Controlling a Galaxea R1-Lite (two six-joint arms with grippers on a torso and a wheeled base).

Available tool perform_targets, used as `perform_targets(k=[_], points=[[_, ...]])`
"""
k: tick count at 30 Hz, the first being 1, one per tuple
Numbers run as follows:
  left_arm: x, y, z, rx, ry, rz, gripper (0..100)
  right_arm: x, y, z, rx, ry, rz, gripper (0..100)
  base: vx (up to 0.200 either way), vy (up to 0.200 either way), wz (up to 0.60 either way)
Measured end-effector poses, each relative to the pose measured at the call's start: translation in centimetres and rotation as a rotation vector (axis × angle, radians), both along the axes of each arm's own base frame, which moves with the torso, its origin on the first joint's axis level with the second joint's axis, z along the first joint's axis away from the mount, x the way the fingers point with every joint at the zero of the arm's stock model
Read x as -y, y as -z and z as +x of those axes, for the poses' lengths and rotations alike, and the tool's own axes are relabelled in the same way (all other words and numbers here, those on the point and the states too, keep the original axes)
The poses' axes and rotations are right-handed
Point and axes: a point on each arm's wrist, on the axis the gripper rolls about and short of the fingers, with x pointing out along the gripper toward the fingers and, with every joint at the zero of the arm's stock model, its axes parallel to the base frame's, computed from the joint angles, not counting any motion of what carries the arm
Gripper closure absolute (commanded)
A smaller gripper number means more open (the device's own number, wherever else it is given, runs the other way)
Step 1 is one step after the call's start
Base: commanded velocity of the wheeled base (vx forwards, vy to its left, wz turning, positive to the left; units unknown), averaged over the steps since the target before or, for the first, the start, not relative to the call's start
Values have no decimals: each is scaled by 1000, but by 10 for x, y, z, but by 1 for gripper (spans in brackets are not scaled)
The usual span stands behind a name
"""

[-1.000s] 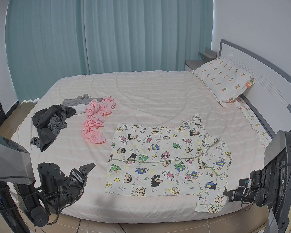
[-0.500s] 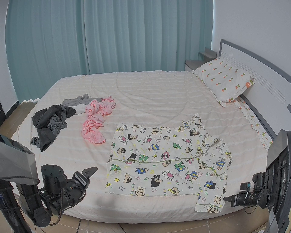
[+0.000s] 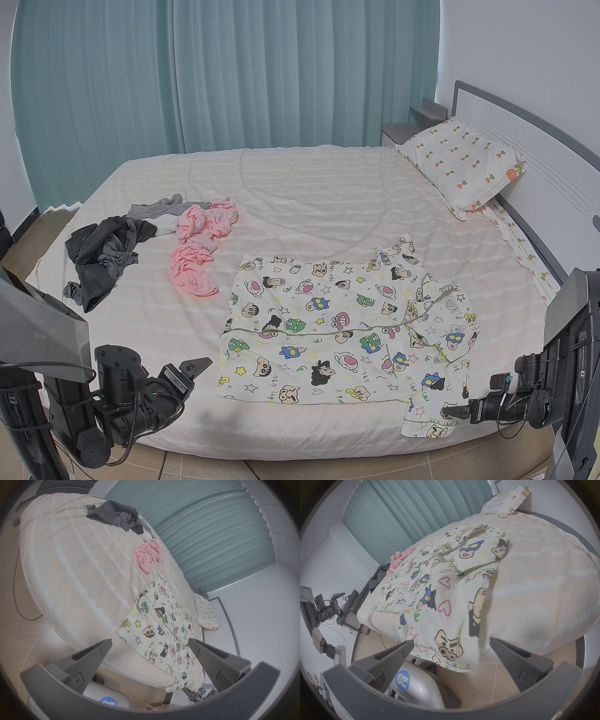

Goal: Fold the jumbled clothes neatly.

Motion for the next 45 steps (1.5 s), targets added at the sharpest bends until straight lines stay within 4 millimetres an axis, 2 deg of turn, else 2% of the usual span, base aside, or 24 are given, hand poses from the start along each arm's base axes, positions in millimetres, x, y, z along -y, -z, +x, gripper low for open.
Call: perform_targets(k=[15,16,21,29,38,45], points=[[0,2,0,-6,3,3,0,-27,4,19,45,-49,-17,0,0,0,0],[0,2,0,-6,5,3,0,-28,4,20,46,-49,-16,100,0,0,0],[2,2,-1,2,38,29,0,-30,4,20,46,-51,-16,100,0,0,0],[8,10,-1,31,252,158,0,-29,4,15,21,-38,-24,100,0,0,0],[7,41,17,39,426,362,0,-25,4,9,-2,-32,-19,100,0,0,0],[9,67,34,-51,506,472,0,-25,3,5,-17,-36,-15,100,0,0,0]])
